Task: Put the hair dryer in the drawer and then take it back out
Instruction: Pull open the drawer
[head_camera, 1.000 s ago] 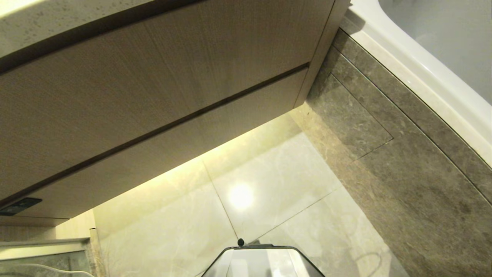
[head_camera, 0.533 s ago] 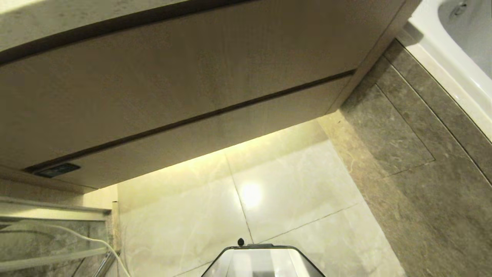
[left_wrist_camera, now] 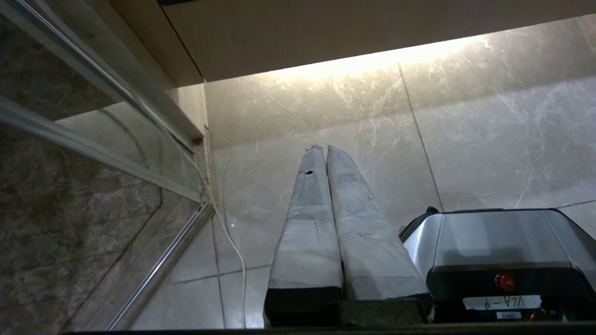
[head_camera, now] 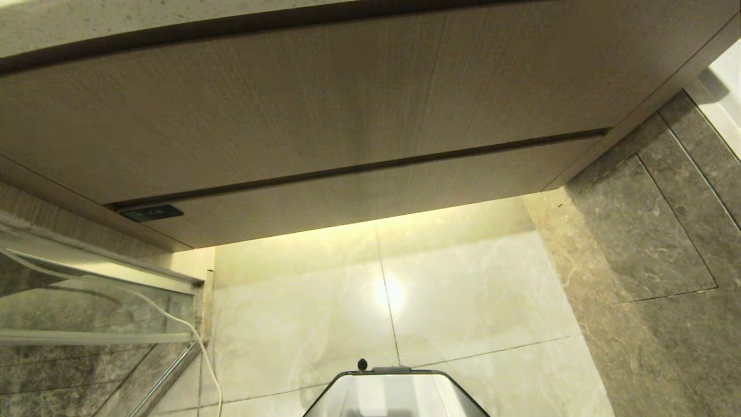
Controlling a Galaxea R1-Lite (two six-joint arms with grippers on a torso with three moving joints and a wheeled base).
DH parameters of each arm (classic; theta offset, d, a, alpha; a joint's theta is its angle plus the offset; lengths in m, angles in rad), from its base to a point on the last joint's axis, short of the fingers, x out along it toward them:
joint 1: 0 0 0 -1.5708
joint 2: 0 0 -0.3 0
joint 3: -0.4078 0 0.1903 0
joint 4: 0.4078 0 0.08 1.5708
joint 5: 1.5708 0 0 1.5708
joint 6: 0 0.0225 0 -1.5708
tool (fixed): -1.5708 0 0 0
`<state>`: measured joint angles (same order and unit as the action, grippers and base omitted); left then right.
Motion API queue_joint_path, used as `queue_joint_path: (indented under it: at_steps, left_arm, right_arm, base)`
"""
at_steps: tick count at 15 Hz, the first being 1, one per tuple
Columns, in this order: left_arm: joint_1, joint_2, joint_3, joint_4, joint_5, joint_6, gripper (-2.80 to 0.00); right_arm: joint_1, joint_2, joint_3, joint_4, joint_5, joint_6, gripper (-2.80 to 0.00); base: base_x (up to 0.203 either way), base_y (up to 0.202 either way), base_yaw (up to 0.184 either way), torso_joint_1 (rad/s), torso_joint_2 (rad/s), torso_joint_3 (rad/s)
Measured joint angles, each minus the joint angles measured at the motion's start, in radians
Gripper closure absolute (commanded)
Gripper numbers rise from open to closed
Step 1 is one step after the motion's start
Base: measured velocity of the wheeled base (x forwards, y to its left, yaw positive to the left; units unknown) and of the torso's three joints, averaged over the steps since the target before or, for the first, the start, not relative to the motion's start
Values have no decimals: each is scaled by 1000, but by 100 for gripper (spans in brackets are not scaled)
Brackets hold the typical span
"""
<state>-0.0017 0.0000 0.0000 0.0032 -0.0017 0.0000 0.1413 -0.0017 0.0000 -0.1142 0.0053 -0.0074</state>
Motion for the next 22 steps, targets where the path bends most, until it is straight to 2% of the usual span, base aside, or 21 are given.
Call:
queue_joint_path:
  at_steps: [11,18,22]
  left_arm:
    - [0,0,0,-1,0,0,0]
    - [0,0,0,0,0,0,0]
    - [-1,0,0,1,0,0,0]
  right_arm:
    - [0,0,0,1,0,2,0]
    - [0,0,0,0,0,0,0]
    - [0,0,0,0,0,-1,0]
  base:
    - [0,0,6,0,1,0]
    - [2,-6,178,3,2,2]
    - [0,-3,35,1,0,1]
